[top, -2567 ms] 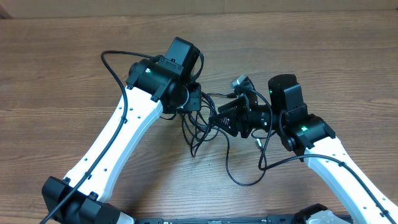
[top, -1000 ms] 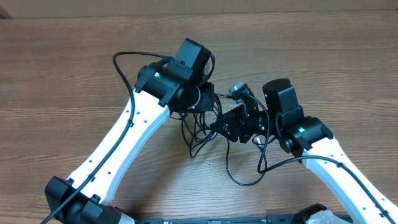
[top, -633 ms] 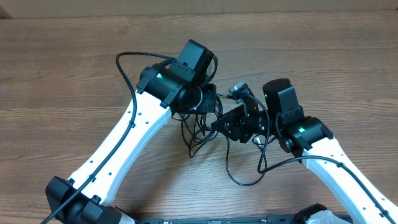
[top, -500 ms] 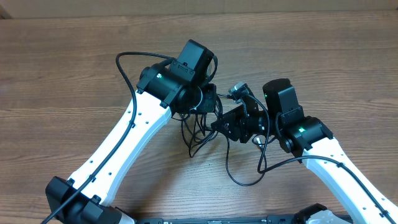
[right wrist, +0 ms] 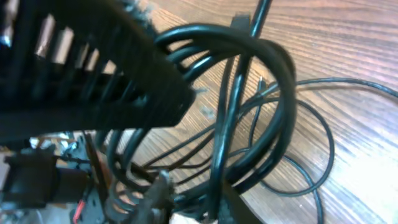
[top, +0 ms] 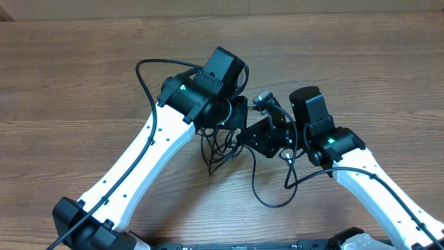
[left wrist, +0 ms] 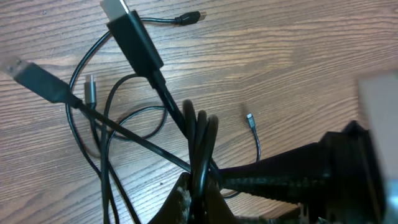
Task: Untangle cables
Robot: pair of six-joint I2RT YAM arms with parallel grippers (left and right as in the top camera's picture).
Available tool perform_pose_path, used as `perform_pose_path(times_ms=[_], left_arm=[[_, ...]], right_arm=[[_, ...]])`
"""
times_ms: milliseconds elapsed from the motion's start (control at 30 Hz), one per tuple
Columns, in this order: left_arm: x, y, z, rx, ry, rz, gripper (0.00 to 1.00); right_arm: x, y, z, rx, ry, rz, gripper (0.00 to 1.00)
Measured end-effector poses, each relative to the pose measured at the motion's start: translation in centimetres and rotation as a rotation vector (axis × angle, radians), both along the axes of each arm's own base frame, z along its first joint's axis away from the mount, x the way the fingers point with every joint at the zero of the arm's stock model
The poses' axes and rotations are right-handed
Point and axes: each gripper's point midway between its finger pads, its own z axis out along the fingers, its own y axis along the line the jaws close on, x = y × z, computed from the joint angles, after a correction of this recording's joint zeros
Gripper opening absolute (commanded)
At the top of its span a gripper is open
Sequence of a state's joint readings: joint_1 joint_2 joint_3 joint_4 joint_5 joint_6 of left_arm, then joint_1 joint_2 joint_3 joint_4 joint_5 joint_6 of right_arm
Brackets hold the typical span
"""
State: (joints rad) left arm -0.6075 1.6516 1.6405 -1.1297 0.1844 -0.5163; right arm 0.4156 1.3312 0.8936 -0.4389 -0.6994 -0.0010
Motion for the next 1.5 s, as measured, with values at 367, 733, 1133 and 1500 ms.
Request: perform_pose_path(times_ms=[367, 733, 1133, 1500], left_arm=[[0.0, 0.0, 0.0, 0.002, -0.002, -0.002, 0.04], [0.1, 0.5, -0.2, 0.022, 0.001, 0.018, 0.04], [-0.1, 0.5, -0.3, 0.021, 0.013, 0.015, 0.04], [0.4, 1.3, -0.4, 0.043, 0.003, 0.039, 0.04]], right_arm=[[0.2, -0.1, -0.2, -0.01, 0.001, -0.009, 0.04], [2.0, -4.7, -4.3, -0.232, 0.181, -0.398, 0.04], [2.5, -9.9, -6.5, -0.335, 0.348, -0.78, 0.04], [2.8, -13.2, -7.1, -0.356, 0.407, -0.906, 0.22]])
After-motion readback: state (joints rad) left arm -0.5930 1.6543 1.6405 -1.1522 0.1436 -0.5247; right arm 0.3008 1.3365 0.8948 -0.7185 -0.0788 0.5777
